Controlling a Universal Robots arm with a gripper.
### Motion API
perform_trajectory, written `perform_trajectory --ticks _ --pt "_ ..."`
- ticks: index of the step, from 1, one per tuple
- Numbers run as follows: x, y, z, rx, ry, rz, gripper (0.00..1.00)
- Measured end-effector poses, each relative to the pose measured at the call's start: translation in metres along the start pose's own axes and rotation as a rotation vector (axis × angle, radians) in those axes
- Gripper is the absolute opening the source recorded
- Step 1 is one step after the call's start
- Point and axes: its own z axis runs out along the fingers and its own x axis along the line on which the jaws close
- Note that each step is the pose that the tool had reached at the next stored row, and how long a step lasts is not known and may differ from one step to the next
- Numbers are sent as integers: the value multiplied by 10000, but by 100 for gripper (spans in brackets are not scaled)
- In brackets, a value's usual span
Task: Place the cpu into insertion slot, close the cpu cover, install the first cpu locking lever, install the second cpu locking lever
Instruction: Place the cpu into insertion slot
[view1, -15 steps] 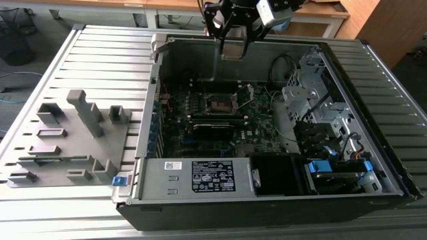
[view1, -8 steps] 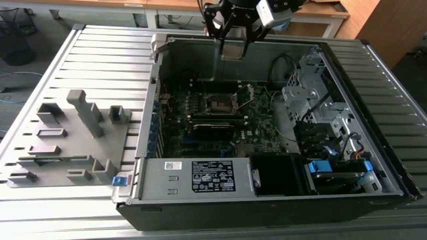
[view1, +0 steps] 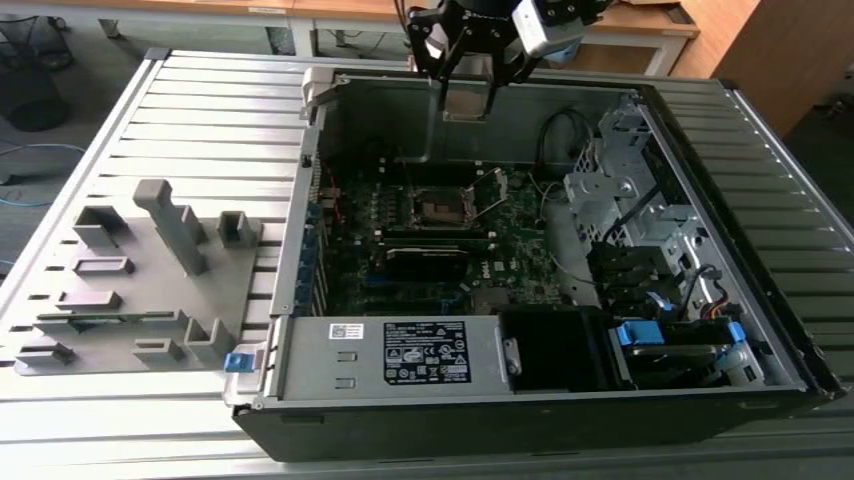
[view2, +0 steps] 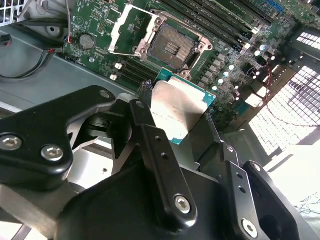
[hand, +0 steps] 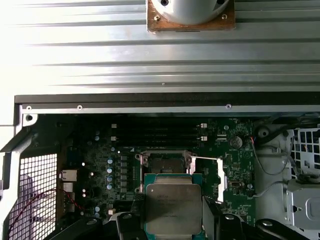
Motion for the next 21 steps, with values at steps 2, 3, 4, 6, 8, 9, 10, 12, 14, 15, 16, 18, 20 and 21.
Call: perform_trajectory --ticks 2,3,4,6,8,9,10,12,14,15,16,18,20,21 --pt "0 -1 8 -3 -2 0 54" --pt "0 -1 13 -2 -1 0 54" --pt "0 -2 19 -1 0 0 54" --pt "-1 -3 30 -1 0 0 54" --pt "-1 -3 32 0 0 0 54" --pt "-1 -3 32 0 0 0 54" --pt "-1 -3 33 0 0 0 54" --pt "-1 -3 37 -2 -1 0 54" --pt "-1 -4 46 -2 -1 0 54" --pt "-1 -5 51 -1 0 0 54" --pt "-1 -5 54 0 0 0 54" --pt "-1 -5 55 1 1 0 54" --pt "-1 -5 55 0 0 0 54" --pt "-1 -5 57 0 0 0 54"
